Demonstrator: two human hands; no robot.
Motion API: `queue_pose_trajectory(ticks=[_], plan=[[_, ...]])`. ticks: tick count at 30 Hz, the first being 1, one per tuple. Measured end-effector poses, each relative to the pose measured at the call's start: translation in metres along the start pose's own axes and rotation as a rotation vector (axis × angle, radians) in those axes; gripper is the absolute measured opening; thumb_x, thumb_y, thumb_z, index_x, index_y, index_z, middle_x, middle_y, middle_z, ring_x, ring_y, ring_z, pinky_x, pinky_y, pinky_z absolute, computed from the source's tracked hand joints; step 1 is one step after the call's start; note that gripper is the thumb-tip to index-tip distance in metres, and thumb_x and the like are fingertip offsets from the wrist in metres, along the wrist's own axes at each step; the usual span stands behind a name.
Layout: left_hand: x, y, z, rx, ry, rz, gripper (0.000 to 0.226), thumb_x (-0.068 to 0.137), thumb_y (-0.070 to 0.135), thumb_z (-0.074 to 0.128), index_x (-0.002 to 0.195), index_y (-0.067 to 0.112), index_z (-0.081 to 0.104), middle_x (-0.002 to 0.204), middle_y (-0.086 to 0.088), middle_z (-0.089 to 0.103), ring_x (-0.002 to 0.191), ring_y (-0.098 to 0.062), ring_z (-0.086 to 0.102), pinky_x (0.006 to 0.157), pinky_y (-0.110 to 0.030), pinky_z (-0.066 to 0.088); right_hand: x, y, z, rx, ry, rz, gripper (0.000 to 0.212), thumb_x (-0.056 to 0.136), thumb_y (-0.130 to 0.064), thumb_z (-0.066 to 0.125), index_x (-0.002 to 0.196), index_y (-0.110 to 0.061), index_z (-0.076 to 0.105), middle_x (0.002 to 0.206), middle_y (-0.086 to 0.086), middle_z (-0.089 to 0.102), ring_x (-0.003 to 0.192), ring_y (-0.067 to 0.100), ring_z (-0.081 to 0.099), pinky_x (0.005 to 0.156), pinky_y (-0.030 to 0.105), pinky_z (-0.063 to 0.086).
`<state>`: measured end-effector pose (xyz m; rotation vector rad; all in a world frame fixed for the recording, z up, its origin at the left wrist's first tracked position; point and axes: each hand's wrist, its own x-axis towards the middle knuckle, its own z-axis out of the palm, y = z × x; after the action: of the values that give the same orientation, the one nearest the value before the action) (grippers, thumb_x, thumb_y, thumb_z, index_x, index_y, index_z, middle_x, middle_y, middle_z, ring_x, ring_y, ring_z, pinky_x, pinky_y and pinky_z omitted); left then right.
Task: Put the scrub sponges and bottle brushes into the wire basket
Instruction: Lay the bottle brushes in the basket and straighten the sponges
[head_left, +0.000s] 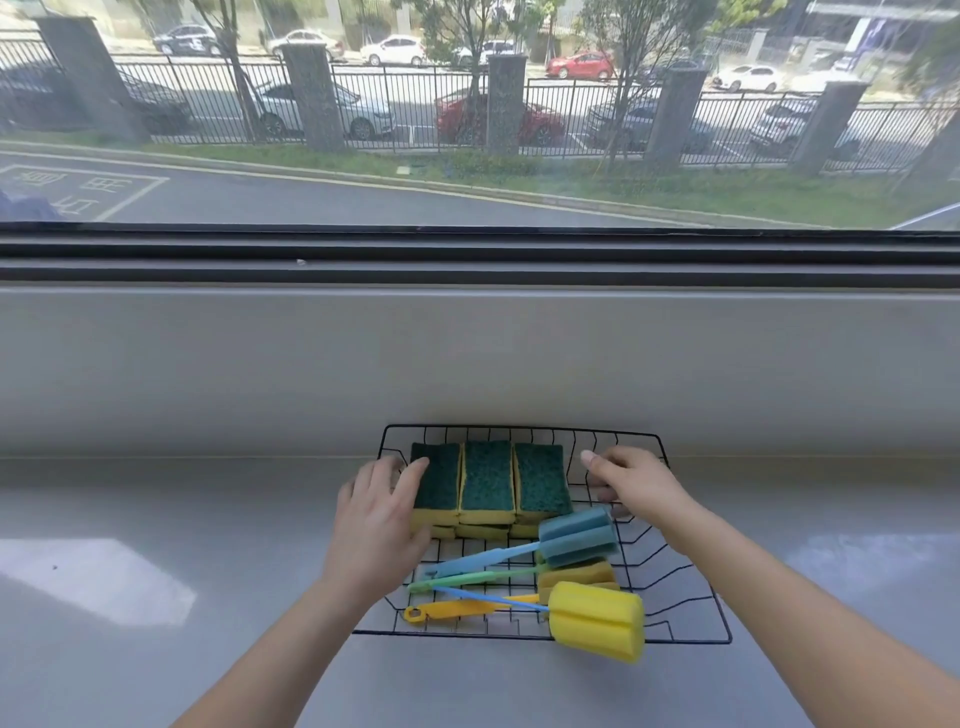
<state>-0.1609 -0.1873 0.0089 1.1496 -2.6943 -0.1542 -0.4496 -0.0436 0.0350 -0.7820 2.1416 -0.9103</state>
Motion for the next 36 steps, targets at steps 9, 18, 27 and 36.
queue_pose_trajectory(ticks=[9, 18, 27, 36], plan=[[-0.047, 0.027, -0.005, -0.133, 0.009, 0.015, 0.020, 0.080, 0.023, 0.070, 0.100, 0.022, 0.065, 0.094, 0.006, 0.056, 0.089, -0.022, 0.052, 0.071, -0.033, 0.041, -0.047, 0.014, -0.012, 0.020, -0.015, -0.079, 0.024, 0.092, -0.047, 0.066, 0.109, -0.030, 0.067, 0.107, -0.006, 0.070, 0.099, 0.014, 0.066, 0.087, 0.040, 0.060], [-0.064, 0.065, 0.007, -0.255, -0.208, 0.103, 0.031, 0.095, 0.032, 0.048, 0.124, 0.034, 0.059, 0.110, 0.011, 0.060, 0.103, -0.016, 0.051, 0.086, -0.032, 0.043, -0.059, 0.014, 0.002, -0.133, -0.023, -0.092, 0.055, 0.086, -0.043, 0.074, 0.136, -0.032, 0.056, 0.119, -0.006, 0.064, 0.107, 0.014, 0.061, 0.092, 0.036, 0.055], [-0.055, 0.066, 0.014, -0.330, -0.335, 0.054, 0.029, 0.099, 0.030, 0.042, 0.116, 0.033, 0.066, 0.111, 0.009, 0.063, 0.107, -0.017, 0.053, 0.086, -0.036, 0.048, -0.051, 0.025, 0.008, -0.139, 0.002, -0.088, 0.041, 0.085, -0.030, 0.079, 0.123, -0.030, 0.063, 0.104, -0.010, 0.064, 0.097, 0.010, 0.065, 0.082, 0.031, 0.062], [-0.056, 0.064, 0.016, -0.354, -0.318, 0.040, 0.025, 0.097, 0.028, 0.048, 0.111, 0.032, 0.068, 0.107, 0.010, 0.064, 0.105, -0.015, 0.054, 0.084, -0.035, 0.049, -0.055, 0.020, 0.016, -0.136, -0.010, -0.109, 0.032, 0.089, -0.031, 0.075, 0.119, -0.023, 0.066, 0.110, -0.004, 0.068, 0.102, 0.013, 0.065, 0.088, 0.037, 0.060]])
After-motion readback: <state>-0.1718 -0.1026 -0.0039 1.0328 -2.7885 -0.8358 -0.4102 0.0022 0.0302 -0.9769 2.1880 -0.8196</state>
